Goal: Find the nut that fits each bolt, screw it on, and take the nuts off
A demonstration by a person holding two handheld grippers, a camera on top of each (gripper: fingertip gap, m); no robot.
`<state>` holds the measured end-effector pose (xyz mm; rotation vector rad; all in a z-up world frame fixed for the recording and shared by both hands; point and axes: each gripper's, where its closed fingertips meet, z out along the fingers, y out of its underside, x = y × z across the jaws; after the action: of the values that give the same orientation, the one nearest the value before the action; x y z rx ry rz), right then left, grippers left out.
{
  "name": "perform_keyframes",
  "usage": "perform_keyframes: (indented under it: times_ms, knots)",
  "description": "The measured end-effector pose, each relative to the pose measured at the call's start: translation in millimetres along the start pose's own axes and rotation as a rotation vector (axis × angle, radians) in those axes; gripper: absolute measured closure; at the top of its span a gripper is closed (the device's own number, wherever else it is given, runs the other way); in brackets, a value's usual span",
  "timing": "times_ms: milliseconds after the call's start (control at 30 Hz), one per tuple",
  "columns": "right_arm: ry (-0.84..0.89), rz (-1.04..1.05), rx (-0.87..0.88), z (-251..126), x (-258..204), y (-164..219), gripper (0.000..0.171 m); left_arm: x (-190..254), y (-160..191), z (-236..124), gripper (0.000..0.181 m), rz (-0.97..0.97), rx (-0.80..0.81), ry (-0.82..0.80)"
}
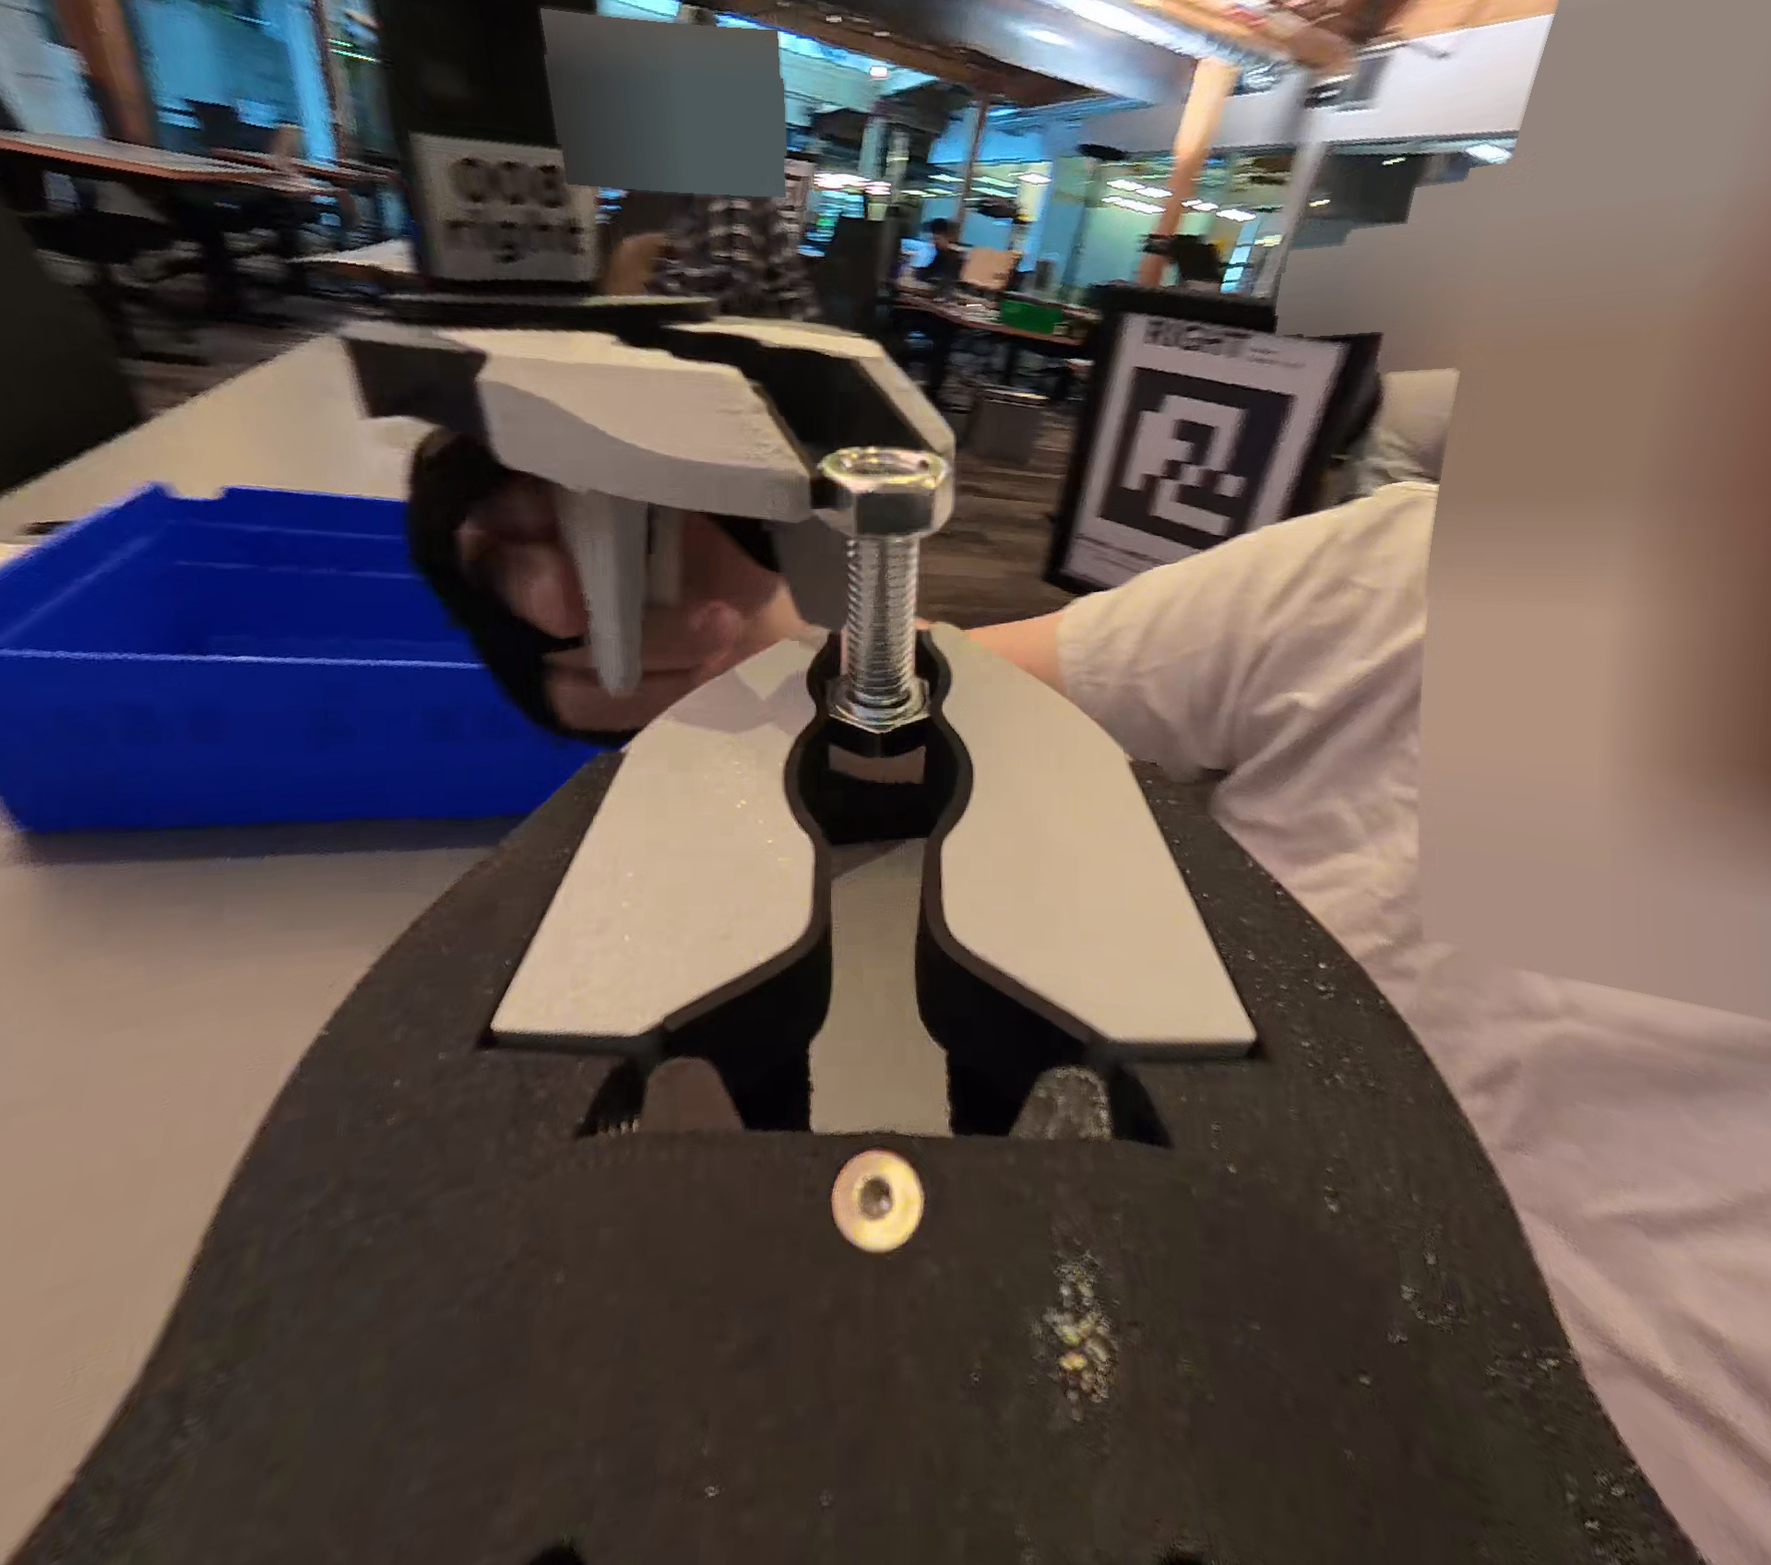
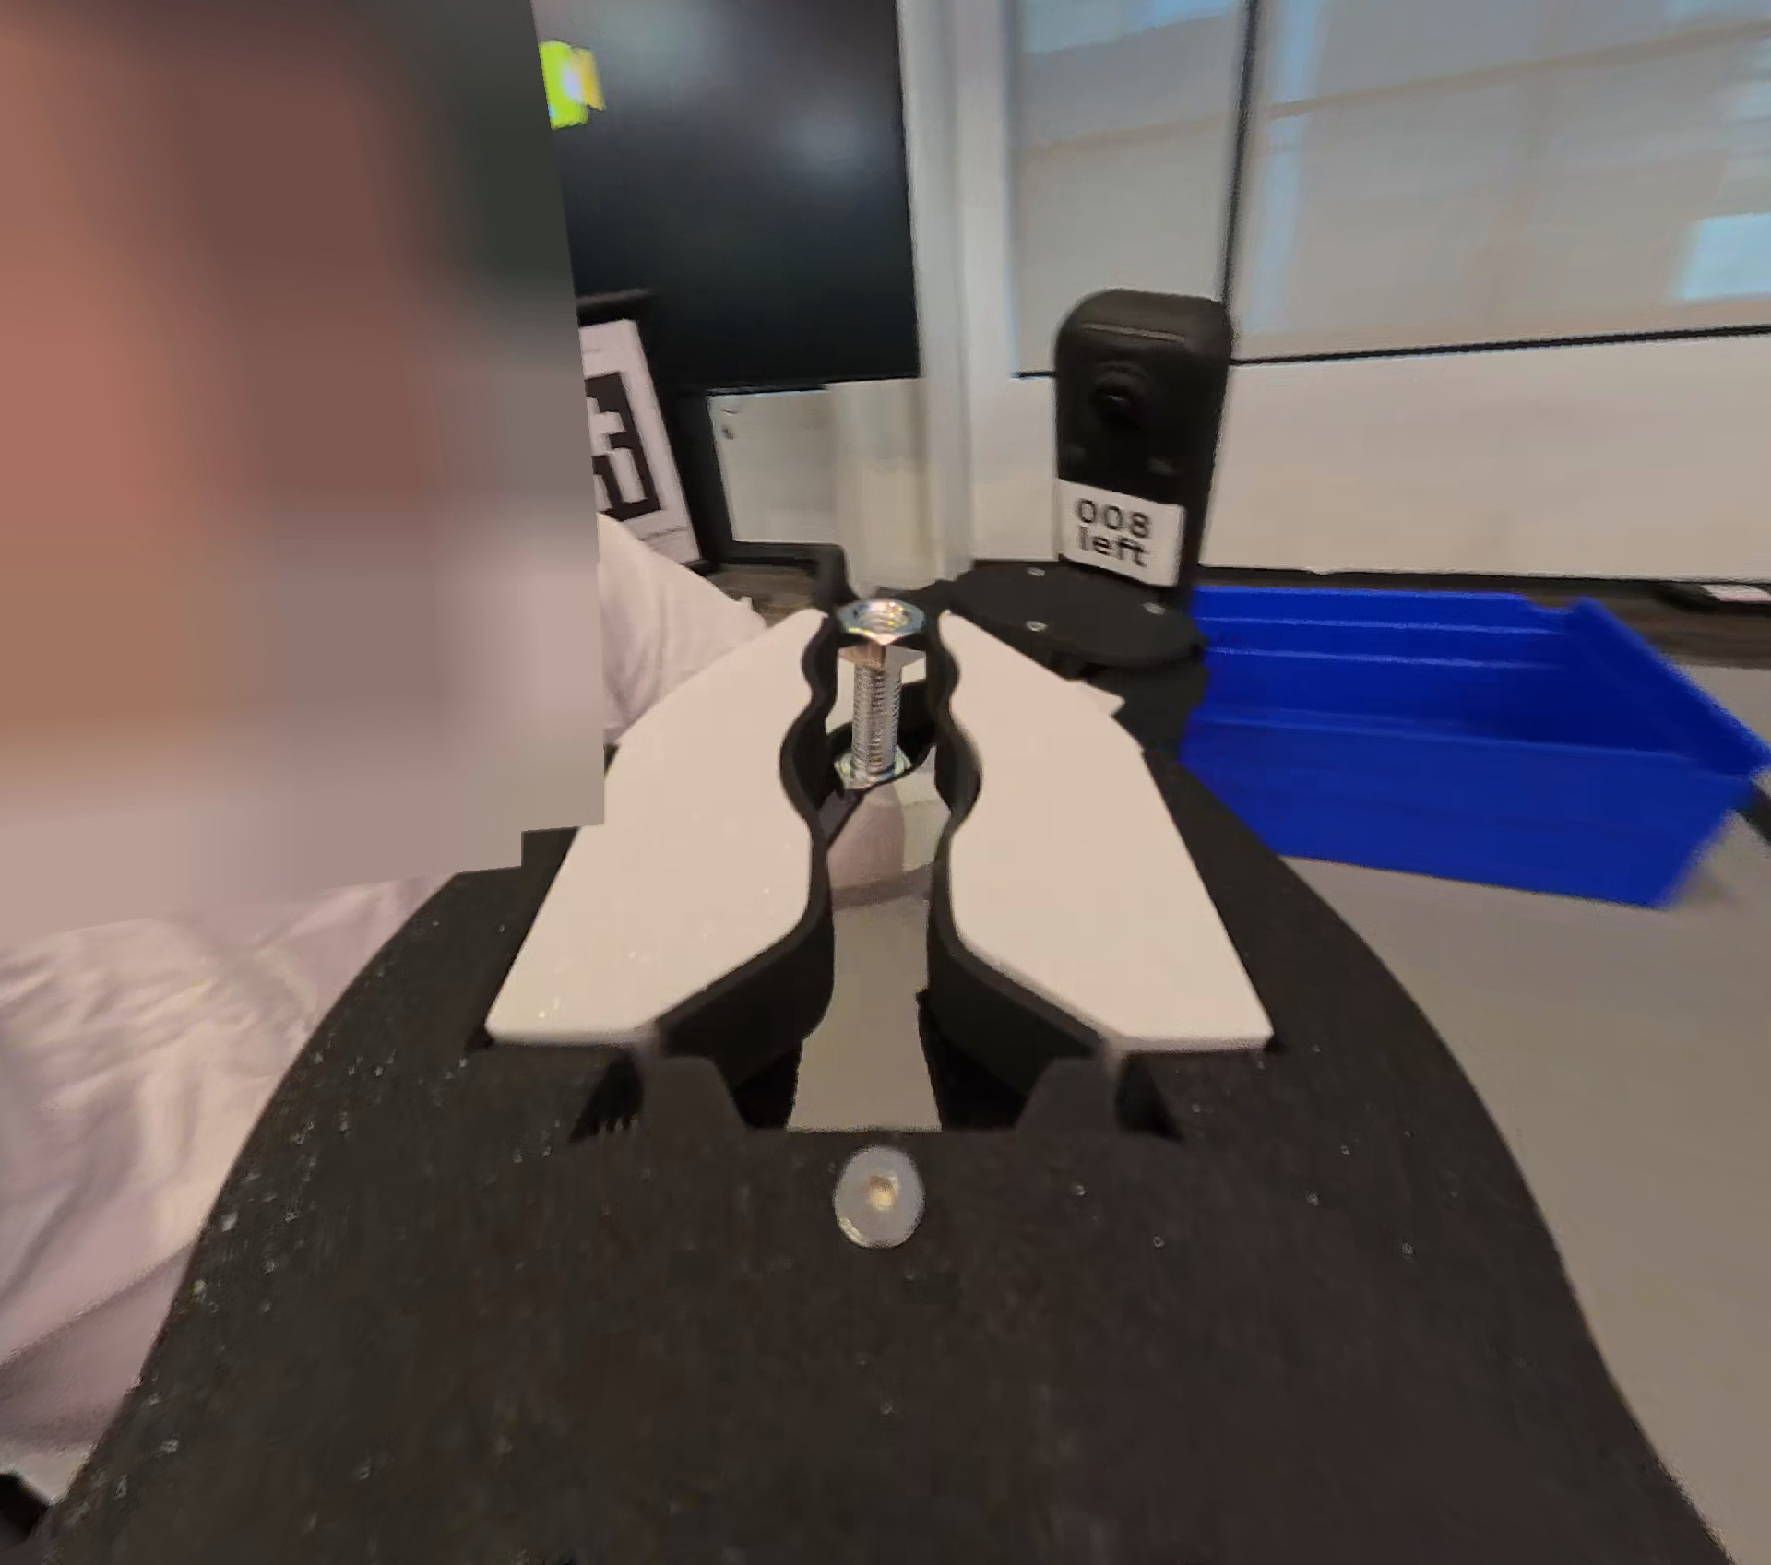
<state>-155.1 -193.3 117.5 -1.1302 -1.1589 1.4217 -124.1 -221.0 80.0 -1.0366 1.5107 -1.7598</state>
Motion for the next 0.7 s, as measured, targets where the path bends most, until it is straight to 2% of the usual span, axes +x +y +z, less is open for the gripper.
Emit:
perform_keyframes:
  times_ms: [200,367,500,567,633,700]
  knots:
    - [-0.169,0.056,0.070,4,-15,2,0.155,26,2,4,0.167,-0.122,0.015,0.234]
    - [-0.266,0.096,0.127,7,-22,3,0.155,37,4,4,0.168,-0.158,0.012,0.325]
    - [-0.218,0.112,0.152,4,-13,0,0.154,25,1,3,0.168,-0.103,0.018,0.219]
    - [-0.096,0.065,0.139,1,0,-3,0.137,16,-3,-1,0.168,-0.085,0.037,0.162]
    - [0.030,-0.014,0.135,-6,11,-9,0.132,2,-6,-5,0.168,-0.062,0.047,0.064]
    - [0.186,-0.094,0.134,-13,23,-18,0.130,-22,-6,-11,0.167,-0.010,0.045,-0.117]
